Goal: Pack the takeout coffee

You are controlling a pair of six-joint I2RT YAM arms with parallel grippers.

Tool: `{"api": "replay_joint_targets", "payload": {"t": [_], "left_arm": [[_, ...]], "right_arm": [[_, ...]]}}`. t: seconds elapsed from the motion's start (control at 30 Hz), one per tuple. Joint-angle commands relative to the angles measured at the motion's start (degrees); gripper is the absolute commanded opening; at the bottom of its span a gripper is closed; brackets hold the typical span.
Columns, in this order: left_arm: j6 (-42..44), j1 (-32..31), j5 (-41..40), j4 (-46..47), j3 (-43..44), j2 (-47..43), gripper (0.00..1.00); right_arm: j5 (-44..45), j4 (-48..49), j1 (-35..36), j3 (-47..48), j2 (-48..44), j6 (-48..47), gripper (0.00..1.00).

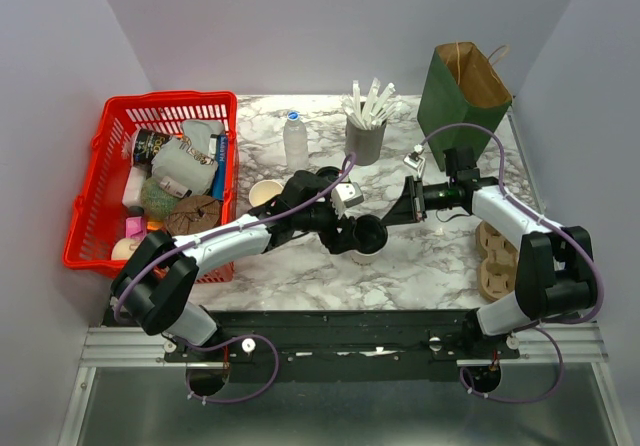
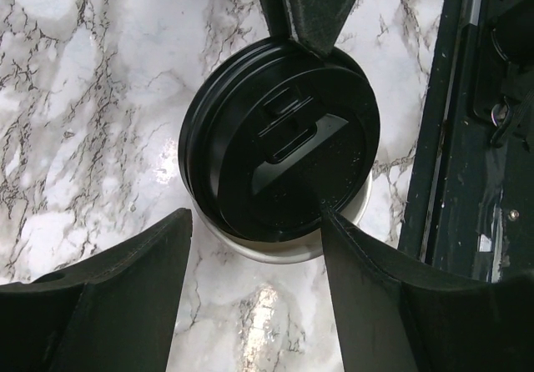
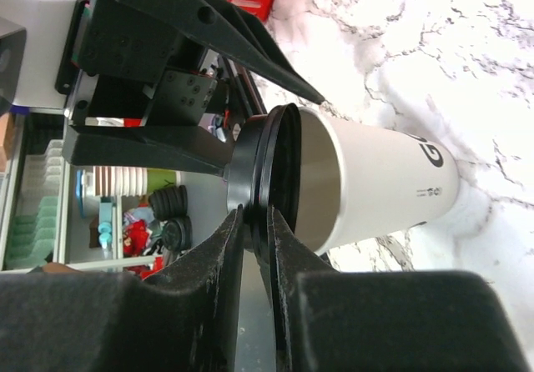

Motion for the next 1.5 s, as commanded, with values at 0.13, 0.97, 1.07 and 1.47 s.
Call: {"api": "replay_joint_targets", "payload": {"t": [0.13,0.97,1.07,1.47], "left_arm": [[-0.34,-0.33,3.02,2.7,0.33,-0.9,0.72],[-4.99,-0.24,5.31,4.63,1.39,0.77,0.72],[-5.08,-0.24,5.57,4.63,1.56,1.03,0.73],[-6.31,-0.24,5.75,4.45,2.44,1.82,0.73]], "right_arm": [[3.44,-3.19,-0.58,2.07,0.86,-3.91,0.28],[7.84,-5.13,-0.58,3.21,3.5,-6.46,0.37],[8.1,-5.21,-0.58,3.12,4.02,-6.38,0.37],[8.1,-6.36,-0.58,3.91,5.43,-7.43,0.38]]}}
